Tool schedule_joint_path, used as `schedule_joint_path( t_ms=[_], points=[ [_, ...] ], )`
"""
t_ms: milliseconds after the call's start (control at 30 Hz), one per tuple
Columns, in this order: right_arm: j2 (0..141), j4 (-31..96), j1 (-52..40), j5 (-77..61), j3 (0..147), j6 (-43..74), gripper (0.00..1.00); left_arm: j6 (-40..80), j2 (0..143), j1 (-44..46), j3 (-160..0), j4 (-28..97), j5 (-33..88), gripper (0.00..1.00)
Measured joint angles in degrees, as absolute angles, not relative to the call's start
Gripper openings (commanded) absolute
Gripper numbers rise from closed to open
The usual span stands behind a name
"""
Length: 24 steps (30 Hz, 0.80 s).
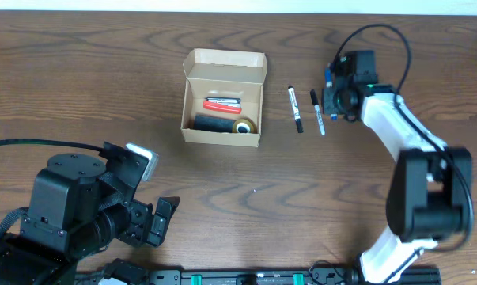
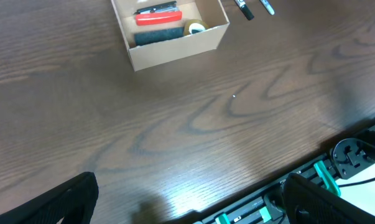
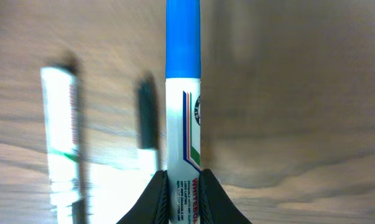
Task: Pack container
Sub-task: 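Lower the right gripper and grasp the blue-capped marker, then carry the blue-capped marker with the right gripper into the box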
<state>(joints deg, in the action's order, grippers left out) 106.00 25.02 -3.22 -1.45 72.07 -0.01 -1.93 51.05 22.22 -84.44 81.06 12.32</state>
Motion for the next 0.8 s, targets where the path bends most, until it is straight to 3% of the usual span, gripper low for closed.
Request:
schedule_joint_path(
  t_ms=[367,800],
  points=[
    [95.1,22.0,-14.6,-5.5,76.6,-9.7,0.01,-1.9,51.0,22.2,-84.4,81.1,12.3,0.95],
    [105.2,40.8,-21.1,-17.3,97.9,-25.3,0.01,-1.9,51.1,22.2,-84.4,81.1,12.3,0.95]
  ],
)
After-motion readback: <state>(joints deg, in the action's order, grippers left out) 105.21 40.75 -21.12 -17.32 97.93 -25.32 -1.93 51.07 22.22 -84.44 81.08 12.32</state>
